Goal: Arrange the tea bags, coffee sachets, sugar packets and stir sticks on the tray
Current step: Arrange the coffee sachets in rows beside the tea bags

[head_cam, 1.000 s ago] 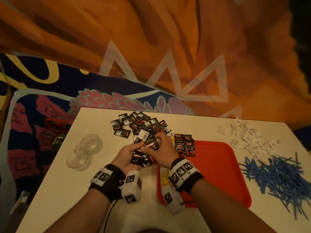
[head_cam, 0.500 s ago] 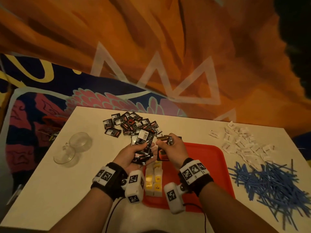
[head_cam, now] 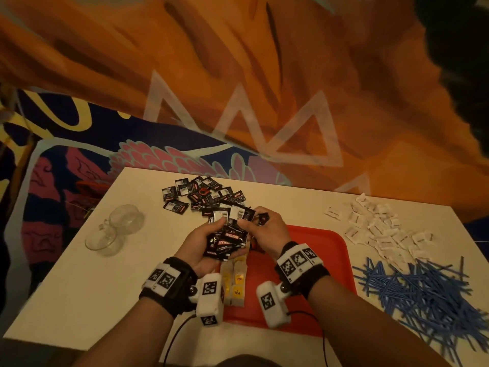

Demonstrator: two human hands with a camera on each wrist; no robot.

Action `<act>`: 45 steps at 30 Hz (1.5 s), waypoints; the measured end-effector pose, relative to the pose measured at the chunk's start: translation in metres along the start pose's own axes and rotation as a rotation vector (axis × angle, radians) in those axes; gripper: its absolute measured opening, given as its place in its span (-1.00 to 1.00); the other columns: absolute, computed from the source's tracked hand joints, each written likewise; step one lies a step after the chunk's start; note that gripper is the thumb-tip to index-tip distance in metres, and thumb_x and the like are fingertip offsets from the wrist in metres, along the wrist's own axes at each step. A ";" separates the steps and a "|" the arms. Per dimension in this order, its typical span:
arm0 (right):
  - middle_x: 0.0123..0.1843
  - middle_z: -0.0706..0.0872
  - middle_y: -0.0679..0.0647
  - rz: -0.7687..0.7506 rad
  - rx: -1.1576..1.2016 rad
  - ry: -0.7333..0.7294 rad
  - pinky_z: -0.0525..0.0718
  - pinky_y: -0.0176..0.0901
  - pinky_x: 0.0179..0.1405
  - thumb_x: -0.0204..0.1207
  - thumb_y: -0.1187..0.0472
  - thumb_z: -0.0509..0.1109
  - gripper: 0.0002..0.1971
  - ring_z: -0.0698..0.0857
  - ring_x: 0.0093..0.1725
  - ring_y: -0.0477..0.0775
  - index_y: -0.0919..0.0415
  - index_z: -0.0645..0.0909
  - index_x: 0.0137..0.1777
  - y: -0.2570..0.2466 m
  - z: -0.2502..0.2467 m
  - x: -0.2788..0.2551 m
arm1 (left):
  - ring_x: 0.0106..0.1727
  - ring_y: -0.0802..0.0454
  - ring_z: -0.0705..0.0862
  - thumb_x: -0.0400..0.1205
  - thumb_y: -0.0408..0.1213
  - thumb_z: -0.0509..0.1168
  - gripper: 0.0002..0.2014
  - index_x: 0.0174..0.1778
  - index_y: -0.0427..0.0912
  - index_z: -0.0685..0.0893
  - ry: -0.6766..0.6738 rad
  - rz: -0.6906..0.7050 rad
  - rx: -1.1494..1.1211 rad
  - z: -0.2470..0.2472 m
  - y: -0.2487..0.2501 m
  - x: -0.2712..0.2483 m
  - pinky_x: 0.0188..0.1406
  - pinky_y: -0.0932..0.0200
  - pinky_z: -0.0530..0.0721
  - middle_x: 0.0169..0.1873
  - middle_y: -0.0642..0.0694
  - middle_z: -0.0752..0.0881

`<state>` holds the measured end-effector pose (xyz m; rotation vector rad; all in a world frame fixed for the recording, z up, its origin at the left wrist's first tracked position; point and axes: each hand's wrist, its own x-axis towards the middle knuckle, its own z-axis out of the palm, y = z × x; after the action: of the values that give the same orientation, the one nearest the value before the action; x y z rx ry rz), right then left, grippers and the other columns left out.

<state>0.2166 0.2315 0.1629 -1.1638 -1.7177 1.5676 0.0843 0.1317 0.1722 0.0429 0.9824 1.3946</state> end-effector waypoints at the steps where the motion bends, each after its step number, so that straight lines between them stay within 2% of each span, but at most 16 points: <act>1: -0.37 0.70 -0.03 -0.004 -0.034 0.011 0.67 -0.07 -0.30 0.42 0.20 0.60 -0.83 0.67 -0.36 -0.03 0.06 0.63 -0.25 0.002 -0.001 -0.001 | 0.00 -0.35 0.81 0.57 -0.27 0.34 -0.60 0.27 -0.42 0.66 0.041 0.008 0.028 0.000 -0.001 0.000 0.03 -0.34 0.75 0.10 -0.47 0.76; 4: -0.30 0.73 -0.10 -0.076 -0.084 0.154 0.65 -0.13 -0.24 0.44 0.20 0.58 -0.82 0.67 -0.30 -0.14 0.00 0.62 -0.26 0.000 -0.007 -0.002 | -0.02 -0.29 0.83 0.68 -0.32 0.26 -0.64 0.34 -0.45 0.59 0.108 0.034 0.061 0.000 -0.003 0.002 0.10 -0.27 0.73 0.09 -0.45 0.78; 7: -0.23 0.73 -0.18 -0.307 -0.018 0.268 0.66 -0.30 -0.14 0.44 0.40 0.53 -0.68 0.68 -0.18 -0.24 -0.08 0.61 -0.25 -0.012 -0.014 -0.006 | -0.06 -0.17 0.85 0.76 -0.31 0.17 -0.68 0.30 -0.47 0.62 0.132 0.021 0.035 -0.001 -0.003 0.001 0.02 -0.16 0.79 0.05 -0.36 0.81; 10: -0.04 0.79 -0.06 -0.652 -0.342 0.111 0.73 -0.05 0.01 0.38 0.54 0.46 -0.65 0.74 -0.01 0.04 0.01 0.71 -0.12 -0.015 -0.011 -0.007 | -0.10 -0.21 0.84 0.73 -0.31 0.22 -0.69 0.28 -0.45 0.64 0.125 0.013 -0.024 0.003 -0.002 -0.001 -0.14 -0.09 0.85 -0.01 -0.40 0.80; 12: 0.04 0.80 0.06 -0.969 -0.720 -0.004 0.70 0.00 -0.07 0.32 0.43 0.55 -0.73 0.74 -0.02 0.15 0.12 0.73 -0.03 -0.008 -0.009 -0.005 | -0.17 -0.20 0.83 0.69 -0.28 0.26 -0.73 0.19 -0.38 0.69 0.109 -0.004 -0.065 0.007 0.001 -0.004 -0.22 -0.02 0.84 -0.09 -0.37 0.81; 16: 0.08 0.81 0.08 -1.107 -0.931 -0.070 0.70 -0.03 -0.21 0.23 0.24 0.71 -0.68 0.76 -0.07 0.16 0.10 0.76 -0.02 0.009 -0.011 0.003 | -0.19 -0.20 0.82 0.73 -0.16 0.23 -0.67 0.14 -0.36 0.73 0.071 -0.039 -0.150 0.010 0.004 -0.008 -0.23 -0.02 0.83 -0.09 -0.32 0.81; 22: 0.09 0.79 0.07 -0.949 -0.836 -0.165 0.73 -0.03 -0.02 0.33 0.42 0.52 -0.71 0.76 0.00 0.15 0.13 0.72 0.03 0.008 -0.009 -0.005 | -0.18 -0.24 0.84 0.61 -0.32 0.35 -0.73 0.19 -0.36 0.69 0.109 0.010 0.015 -0.003 0.000 -0.003 -0.31 -0.02 0.79 -0.12 -0.36 0.82; 24: 0.07 0.77 -0.01 -0.649 -0.537 -0.143 0.71 -0.18 0.02 0.40 0.50 0.35 -0.62 0.74 -0.01 0.06 0.06 0.69 0.09 0.006 -0.008 -0.009 | -0.25 -0.23 0.84 0.66 -0.34 0.32 -0.82 0.11 -0.36 0.69 0.134 0.030 0.035 -0.004 0.002 -0.001 -0.44 0.03 0.77 -0.17 -0.36 0.82; 26: -0.12 0.68 0.04 -0.335 -0.138 -0.037 0.68 -0.19 -0.20 0.46 0.50 0.35 -0.62 0.66 -0.22 0.00 0.02 0.62 0.11 0.003 -0.008 -0.008 | -0.27 -0.22 0.85 0.68 -0.37 0.31 -0.80 0.17 -0.38 0.68 0.134 0.046 0.028 -0.002 0.002 -0.001 -0.49 0.06 0.75 -0.16 -0.37 0.83; 28: -0.16 0.56 0.16 -0.044 0.238 0.004 0.65 -0.11 -0.28 0.41 0.28 0.56 -0.62 0.59 -0.28 0.03 -0.05 0.54 0.14 -0.001 -0.003 -0.008 | -0.18 -0.22 0.85 0.69 -0.40 0.30 -0.74 0.28 -0.38 0.67 0.072 0.061 0.020 0.001 0.001 -0.004 -0.41 0.04 0.78 -0.05 -0.38 0.83; 30: -0.02 0.63 0.26 0.180 0.381 -0.065 0.71 0.14 -0.11 0.24 0.06 0.70 -0.52 0.69 -0.14 0.21 -0.14 0.53 0.08 0.000 0.003 -0.004 | -0.07 -0.21 0.85 0.66 -0.45 0.29 -0.67 0.36 -0.37 0.64 0.009 0.095 0.019 0.005 -0.002 -0.005 -0.30 0.02 0.80 0.06 -0.38 0.81; 32: 0.06 0.73 0.29 0.216 0.401 -0.141 0.72 0.30 0.11 0.28 0.18 0.70 -0.58 0.75 0.00 0.31 0.00 0.55 0.01 -0.002 0.009 -0.004 | -0.04 -0.21 0.85 0.60 -0.42 0.33 -0.54 0.44 -0.43 0.57 0.002 0.118 0.003 0.007 -0.004 -0.004 -0.26 0.03 0.81 0.09 -0.39 0.80; 34: 0.05 0.76 0.27 0.208 0.398 -0.154 0.73 0.28 0.16 0.38 0.34 0.62 -0.71 0.76 0.04 0.28 0.14 0.57 -0.04 -0.004 0.012 -0.002 | -0.03 -0.23 0.84 0.57 -0.32 0.36 -0.47 0.46 -0.44 0.55 0.008 0.101 -0.027 0.007 -0.005 -0.003 -0.24 0.00 0.81 0.11 -0.41 0.78; 37: -0.04 0.76 0.22 0.169 0.349 -0.128 0.72 0.30 0.18 0.40 0.42 0.58 -0.77 0.76 0.02 0.26 0.15 0.61 -0.13 -0.001 0.011 -0.001 | -0.14 -0.24 0.84 0.65 -0.22 0.29 -0.59 0.34 -0.40 0.63 -0.012 0.016 -0.067 0.004 -0.002 -0.004 -0.30 -0.02 0.82 0.00 -0.40 0.79; 41: -0.13 0.75 0.22 0.131 0.392 -0.038 0.76 0.14 -0.04 0.44 0.53 0.48 -0.76 0.76 -0.09 0.25 0.20 0.56 -0.19 0.000 0.008 -0.003 | -0.31 -0.16 0.82 0.71 -0.35 0.22 -0.75 0.22 -0.41 0.65 0.070 0.038 -0.025 0.002 0.002 0.000 -0.42 0.09 0.78 -0.21 -0.32 0.82; 45: -0.12 0.75 0.32 0.117 0.710 0.010 0.71 0.07 -0.17 0.49 0.71 0.16 -0.64 0.75 -0.21 0.23 0.20 0.47 -0.08 -0.004 0.002 -0.002 | -0.27 -0.14 0.85 0.70 -0.47 0.26 -0.83 0.17 -0.39 0.67 0.108 0.137 0.063 0.000 0.005 0.003 -0.45 0.11 0.76 -0.19 -0.31 0.84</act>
<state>0.2146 0.2286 0.1669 -0.8978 -0.9441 1.9965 0.0797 0.1350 0.1737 0.0839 1.1301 1.5036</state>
